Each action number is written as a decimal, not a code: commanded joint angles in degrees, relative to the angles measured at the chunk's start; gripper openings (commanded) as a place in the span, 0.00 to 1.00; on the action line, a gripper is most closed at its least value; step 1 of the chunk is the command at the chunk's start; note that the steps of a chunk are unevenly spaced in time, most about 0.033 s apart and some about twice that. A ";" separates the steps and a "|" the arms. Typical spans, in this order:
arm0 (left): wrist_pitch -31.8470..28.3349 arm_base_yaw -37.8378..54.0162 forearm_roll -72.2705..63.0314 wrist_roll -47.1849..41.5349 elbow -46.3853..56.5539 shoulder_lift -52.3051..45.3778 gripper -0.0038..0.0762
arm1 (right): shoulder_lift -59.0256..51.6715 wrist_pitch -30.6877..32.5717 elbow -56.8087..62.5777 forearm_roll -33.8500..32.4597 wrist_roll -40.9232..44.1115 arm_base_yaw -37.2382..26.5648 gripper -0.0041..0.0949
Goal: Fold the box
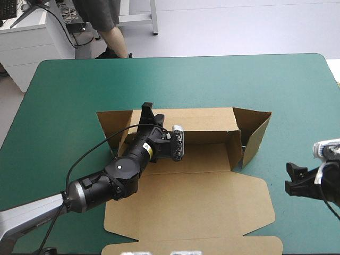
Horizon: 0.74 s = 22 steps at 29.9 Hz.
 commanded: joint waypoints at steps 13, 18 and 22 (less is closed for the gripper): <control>0.94 -0.27 0.47 -2.62 -0.77 -1.28 0.04 | 26.05 -5.51 -21.08 0.39 -0.98 -0.53 0.80; 0.94 -0.27 1.15 -2.74 -0.77 -1.28 0.04 | 35.77 -5.39 -28.38 2.45 -1.10 -0.53 0.80; 0.94 -0.27 1.15 -2.74 -0.77 -1.28 0.04 | 42.54 -5.18 -34.20 3.76 -1.10 -0.53 0.80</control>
